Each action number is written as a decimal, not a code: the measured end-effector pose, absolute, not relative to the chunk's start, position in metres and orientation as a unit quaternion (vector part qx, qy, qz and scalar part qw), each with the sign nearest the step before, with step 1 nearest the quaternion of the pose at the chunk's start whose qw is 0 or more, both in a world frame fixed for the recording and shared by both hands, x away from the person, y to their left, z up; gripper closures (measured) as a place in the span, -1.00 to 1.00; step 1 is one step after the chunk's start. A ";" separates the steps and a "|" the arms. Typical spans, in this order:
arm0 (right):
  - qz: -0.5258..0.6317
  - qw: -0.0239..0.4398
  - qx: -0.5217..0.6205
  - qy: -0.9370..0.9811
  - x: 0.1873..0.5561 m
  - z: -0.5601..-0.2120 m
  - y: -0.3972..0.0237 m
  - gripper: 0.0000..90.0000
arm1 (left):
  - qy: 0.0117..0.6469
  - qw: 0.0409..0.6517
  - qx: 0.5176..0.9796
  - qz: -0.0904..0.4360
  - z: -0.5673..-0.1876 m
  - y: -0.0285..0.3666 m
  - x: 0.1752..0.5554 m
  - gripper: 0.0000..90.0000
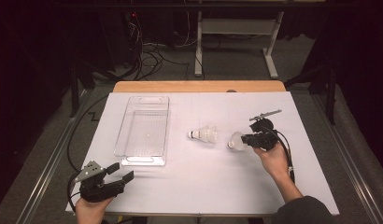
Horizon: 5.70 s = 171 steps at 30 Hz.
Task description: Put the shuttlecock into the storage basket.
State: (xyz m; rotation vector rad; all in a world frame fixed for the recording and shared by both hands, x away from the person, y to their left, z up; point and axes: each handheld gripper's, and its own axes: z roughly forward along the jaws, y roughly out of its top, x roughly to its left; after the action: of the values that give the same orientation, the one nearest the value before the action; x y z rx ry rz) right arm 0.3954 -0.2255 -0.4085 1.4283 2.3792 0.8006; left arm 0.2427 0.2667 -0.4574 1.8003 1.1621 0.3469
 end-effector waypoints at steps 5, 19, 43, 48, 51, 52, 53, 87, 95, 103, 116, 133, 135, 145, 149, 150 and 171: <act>0.269 0.130 0.495 0.816 0.396 -0.410 -0.229 0.76 | 0.474 0.466 0.734 0.140 -0.457 0.267 0.243 -0.34; 0.255 0.134 0.506 0.813 0.399 -0.417 -0.231 0.67 | 0.473 0.466 0.734 0.140 -0.457 0.267 0.243 -0.34; 0.251 0.116 0.537 0.797 0.408 -0.432 -0.243 0.41 | 0.474 0.466 0.734 0.142 -0.457 0.267 0.243 -0.34; 0.251 0.116 0.543 0.793 0.409 -0.433 -0.245 0.35 | 0.474 0.466 0.734 0.142 -0.457 0.267 0.243 -0.34; 0.253 0.117 0.545 0.790 0.409 -0.433 -0.247 0.32 | 0.474 0.465 0.734 0.141 -0.457 0.267 0.243 -0.34; 0.255 0.117 0.546 0.790 0.409 -0.432 -0.247 0.32 | 0.474 0.465 0.734 0.141 -0.457 0.267 0.243 -0.34; 0.256 0.116 0.546 0.789 0.409 -0.432 -0.248 0.31 | 0.474 0.465 0.734 0.141 -0.457 0.267 0.243 -0.34; 0.273 0.109 0.550 0.782 0.391 -0.433 -0.268 0.27 | 0.478 0.466 0.732 0.138 -0.458 0.267 0.243 -0.34; 0.277 0.108 0.548 0.782 0.388 -0.431 -0.268 0.28 | 0.477 0.468 0.731 0.138 -0.458 0.267 0.243 -0.34; 0.293 0.109 0.545 0.778 0.378 -0.430 -0.273 0.30 | 0.478 0.468 0.731 0.138 -0.458 0.267 0.243 -0.34; 0.329 0.102 0.535 0.771 0.353 -0.422 -0.277 0.34 | 0.481 0.468 0.729 0.137 -0.459 0.269 0.243 -0.34; 0.351 0.098 0.499 0.786 0.325 -0.413 -0.267 0.33 | 0.483 0.468 0.727 0.138 -0.458 0.269 0.243 -0.34; 0.351 0.096 0.497 0.788 0.324 -0.413 -0.265 0.33 | 0.483 0.469 0.726 0.139 -0.458 0.270 0.243 -0.34; 0.349 0.093 0.491 0.793 0.326 -0.416 -0.256 0.33 | 0.483 0.470 0.725 0.139 -0.458 0.270 0.243 -0.33; 0.345 0.092 0.492 0.794 0.329 -0.418 -0.254 0.35 | 0.483 0.470 0.726 0.139 -0.458 0.270 0.243 -0.33; 0.343 0.091 0.493 0.794 0.330 -0.419 -0.254 0.37 | 0.483 0.470 0.726 0.139 -0.458 0.270 0.243 -0.33; 0.323 0.089 0.495 0.801 0.348 -0.430 -0.240 0.76 | 0.476 0.467 0.731 0.146 -0.457 0.268 0.241 -0.33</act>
State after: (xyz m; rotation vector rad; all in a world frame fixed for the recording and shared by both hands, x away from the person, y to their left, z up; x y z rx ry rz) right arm 0.3485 -0.2404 -0.4302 1.4742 2.3840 0.9623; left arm 0.2413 0.2681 -0.4566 1.7922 1.1679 0.3574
